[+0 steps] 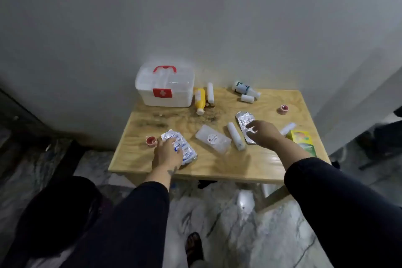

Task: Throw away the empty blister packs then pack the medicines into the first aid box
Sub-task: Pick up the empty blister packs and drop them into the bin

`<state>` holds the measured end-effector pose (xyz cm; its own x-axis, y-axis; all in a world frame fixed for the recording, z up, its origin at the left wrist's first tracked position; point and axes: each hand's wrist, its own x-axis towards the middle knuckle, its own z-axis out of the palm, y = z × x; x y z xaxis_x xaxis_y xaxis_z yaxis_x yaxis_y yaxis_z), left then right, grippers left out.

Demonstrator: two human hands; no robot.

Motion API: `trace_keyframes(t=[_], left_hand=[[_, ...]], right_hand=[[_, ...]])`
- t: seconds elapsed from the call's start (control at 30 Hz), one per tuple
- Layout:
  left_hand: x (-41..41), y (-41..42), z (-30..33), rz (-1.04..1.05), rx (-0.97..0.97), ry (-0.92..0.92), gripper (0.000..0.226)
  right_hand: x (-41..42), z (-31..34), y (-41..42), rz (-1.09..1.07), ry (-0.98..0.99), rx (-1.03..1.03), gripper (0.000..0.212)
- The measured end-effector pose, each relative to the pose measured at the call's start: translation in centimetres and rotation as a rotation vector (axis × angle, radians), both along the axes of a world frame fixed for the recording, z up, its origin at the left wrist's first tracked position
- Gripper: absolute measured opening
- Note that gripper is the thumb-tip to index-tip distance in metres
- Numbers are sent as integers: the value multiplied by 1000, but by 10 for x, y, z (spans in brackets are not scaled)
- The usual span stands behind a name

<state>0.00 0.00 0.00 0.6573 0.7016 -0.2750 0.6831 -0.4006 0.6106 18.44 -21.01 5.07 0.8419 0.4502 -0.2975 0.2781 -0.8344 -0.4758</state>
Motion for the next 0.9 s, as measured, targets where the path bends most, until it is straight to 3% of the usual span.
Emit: trace_keyframes(t=[0.1, 0.33, 0.47, 0.73, 0.9], left_hand=[[12, 2, -18, 23, 54, 93, 46], [49, 11, -32, -74, 246, 112, 43], [61, 17, -29, 5, 161, 83, 42], [64, 22, -28, 164, -61, -62, 25], [66, 22, -9, 125, -28, -64, 39]], right_hand=[[10, -14, 6, -51, -7, -8, 34], [37, -42, 21, -137, -28, -42, 39], [46, -49, 27, -111, -7, -135, 40], [66, -45, 30, -171, 119, -121, 46], [75, -29, 32, -51, 143, -17, 48]])
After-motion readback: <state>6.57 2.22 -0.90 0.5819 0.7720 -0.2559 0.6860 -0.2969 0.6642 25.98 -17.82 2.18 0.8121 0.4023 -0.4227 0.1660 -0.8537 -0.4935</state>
